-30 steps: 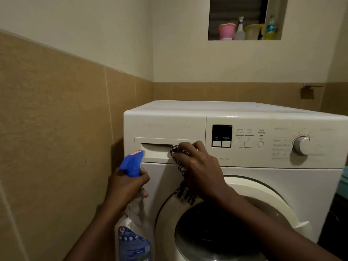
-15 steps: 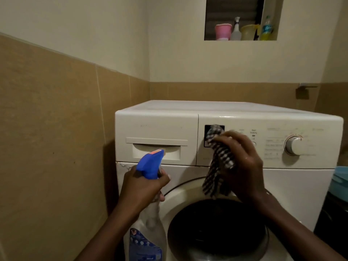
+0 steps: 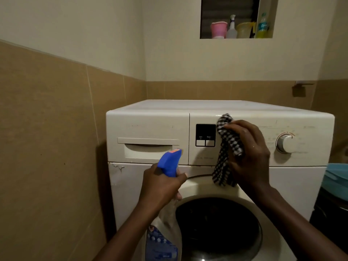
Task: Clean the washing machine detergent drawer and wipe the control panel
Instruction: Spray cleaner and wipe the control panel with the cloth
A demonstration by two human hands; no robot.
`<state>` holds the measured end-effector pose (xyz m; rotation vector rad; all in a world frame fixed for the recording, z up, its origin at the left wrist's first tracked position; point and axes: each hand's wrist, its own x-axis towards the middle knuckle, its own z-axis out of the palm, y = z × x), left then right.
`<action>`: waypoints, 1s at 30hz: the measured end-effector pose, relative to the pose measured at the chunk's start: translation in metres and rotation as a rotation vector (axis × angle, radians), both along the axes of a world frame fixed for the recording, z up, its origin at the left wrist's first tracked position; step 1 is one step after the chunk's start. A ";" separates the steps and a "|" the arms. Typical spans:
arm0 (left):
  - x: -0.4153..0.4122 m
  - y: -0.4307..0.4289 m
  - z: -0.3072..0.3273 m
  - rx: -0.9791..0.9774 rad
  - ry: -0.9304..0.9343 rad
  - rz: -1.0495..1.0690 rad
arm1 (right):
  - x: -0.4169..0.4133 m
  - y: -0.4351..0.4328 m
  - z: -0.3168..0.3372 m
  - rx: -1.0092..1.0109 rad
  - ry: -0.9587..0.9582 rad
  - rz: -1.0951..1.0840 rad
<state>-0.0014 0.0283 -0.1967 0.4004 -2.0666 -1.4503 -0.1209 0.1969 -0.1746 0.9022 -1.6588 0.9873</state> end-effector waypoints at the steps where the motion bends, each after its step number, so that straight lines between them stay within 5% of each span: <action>1: 0.002 -0.001 -0.006 0.000 -0.014 0.008 | 0.001 -0.005 0.002 0.028 0.020 -0.016; 9: 0.012 -0.009 -0.030 0.141 -0.030 0.078 | 0.003 -0.075 0.022 0.304 0.168 -0.078; 17: 0.018 -0.029 -0.026 0.161 0.019 0.160 | -0.003 -0.065 -0.051 0.643 0.369 0.049; 24: 0.016 -0.026 -0.023 0.140 0.004 0.119 | -0.001 -0.088 0.005 0.456 0.266 -0.016; 30: 0.008 -0.022 -0.021 0.123 0.061 0.167 | 0.010 -0.081 -0.045 0.457 0.242 0.070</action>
